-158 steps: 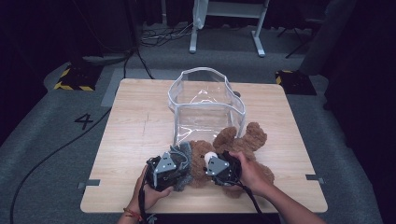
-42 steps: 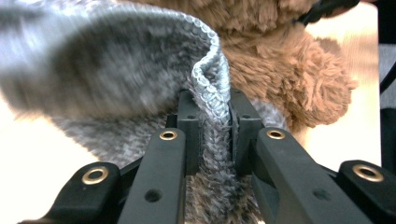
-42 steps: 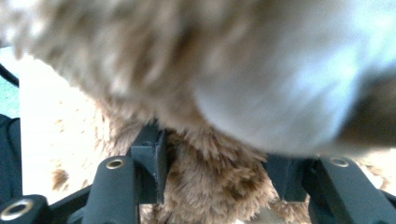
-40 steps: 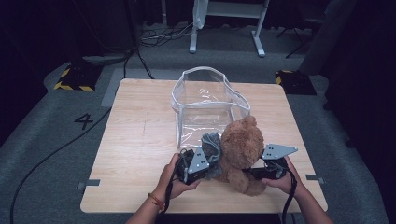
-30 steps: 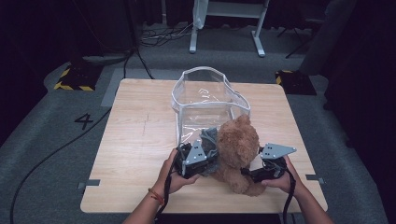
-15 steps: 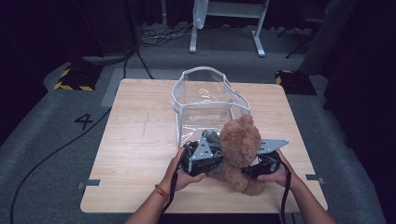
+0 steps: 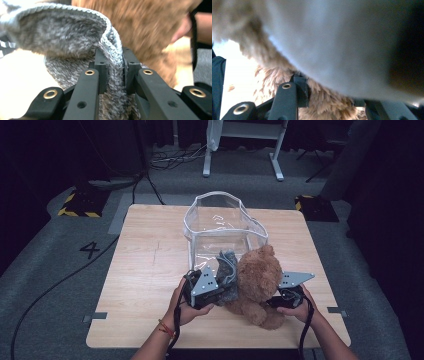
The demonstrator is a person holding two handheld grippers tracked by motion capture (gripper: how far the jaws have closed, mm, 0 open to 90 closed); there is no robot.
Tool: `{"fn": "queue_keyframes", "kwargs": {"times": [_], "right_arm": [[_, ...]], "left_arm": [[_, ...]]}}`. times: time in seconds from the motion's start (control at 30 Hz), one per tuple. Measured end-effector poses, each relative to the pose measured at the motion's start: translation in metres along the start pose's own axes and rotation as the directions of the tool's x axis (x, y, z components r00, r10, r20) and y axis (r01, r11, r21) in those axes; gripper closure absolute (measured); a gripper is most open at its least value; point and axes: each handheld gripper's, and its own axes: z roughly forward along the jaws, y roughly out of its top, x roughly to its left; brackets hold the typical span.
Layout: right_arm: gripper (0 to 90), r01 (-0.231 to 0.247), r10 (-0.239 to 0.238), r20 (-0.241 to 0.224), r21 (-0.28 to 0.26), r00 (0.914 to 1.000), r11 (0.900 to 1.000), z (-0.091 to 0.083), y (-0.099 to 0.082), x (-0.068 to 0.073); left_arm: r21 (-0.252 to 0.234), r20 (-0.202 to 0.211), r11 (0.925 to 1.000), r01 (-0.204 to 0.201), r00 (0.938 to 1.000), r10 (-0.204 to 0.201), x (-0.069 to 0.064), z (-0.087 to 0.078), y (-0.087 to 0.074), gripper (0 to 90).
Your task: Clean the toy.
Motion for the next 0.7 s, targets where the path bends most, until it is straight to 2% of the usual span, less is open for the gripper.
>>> {"fn": "queue_keyframes", "kwargs": {"times": [0.07,0.13,0.17,0.23,0.27,0.33,0.37,0.43,0.5,0.6,0.67,0.7], "right_arm": [[59.5,-0.002,0.002,0.005,-0.004,1.0,1.0,-0.001,-0.001,0.001],[59.7,-0.005,0.005,0.003,-0.009,1.0,0.9999,-0.003,-0.001,0.001],[59.9,-0.005,0.005,0.006,-0.01,1.0,0.9999,-0.003,-0.002,0.001],[60.3,-0.009,0.009,0.008,-0.016,0.9999,0.9998,-0.005,-0.004,0.0],[60.5,-0.01,0.01,0.005,-0.019,0.9999,0.9998,-0.007,-0.005,0.0],[60.9,-0.016,0.016,0.003,-0.028,0.9999,0.9995,-0.01,-0.006,-0.002],[61.1,-0.013,0.013,0.003,-0.029,0.9999,0.9995,-0.011,-0.007,-0.002],[61.1,-0.005,0.005,0.007,-0.024,1.0,0.9997,-0.013,-0.008,-0.001],[61.1,-0.009,0.009,0.005,-0.022,1.0,0.9997,-0.015,-0.008,-0.002],[61.1,-0.018,0.018,0.001,-0.031,0.9998,0.9994,-0.016,-0.01,-0.005],[61.0,-0.02,0.02,-0.001,-0.03,0.9998,0.9994,-0.016,-0.01,-0.005],[61.0,-0.019,0.019,-0.003,-0.03,0.9998,0.9994,-0.016,-0.01,-0.005]], "left_arm": [[-0.027,0.005,0.9996,-0.012,0.9999,0.012,-0.004,-0.001,0.009,77.9],[-0.005,-0.013,0.999,-0.045,0.9989,0.045,-0.007,0.003,0.015,78.0],[0.019,-0.013,0.9986,-0.049,0.9987,0.049,-0.007,0.009,0.015,78.0],[0.073,-0.001,0.9968,-0.032,0.9995,0.033,-0.003,0.019,0.009,78.1],[0.114,-0.006,0.9931,-0.027,0.9996,0.028,0.0,0.025,0.002,78.1],[0.155,-0.007,0.9879,-0.009,0.9999,0.01,0.003,0.033,-0.008,78.0],[0.194,0.013,0.9811,0.004,0.9999,-0.007,0.005,0.039,-0.016,78.0],[0.228,0.008,0.9735,0.015,0.9998,-0.017,0.007,0.044,-0.027,78.0],[0.278,0.01,0.9605,0.016,0.9998,-0.02,0.008,0.047,-0.037,78.0],[0.379,0.009,0.9254,-0.013,0.9999,0.01,0.008,0.054,-0.05,77.9],[0.389,0.01,0.9214,-0.008,0.9999,0.005,0.008,0.055,-0.054,77.9],[0.388,0.01,0.9216,-0.005,0.9999,0.002,0.008,0.056,-0.054,77.9]]}}
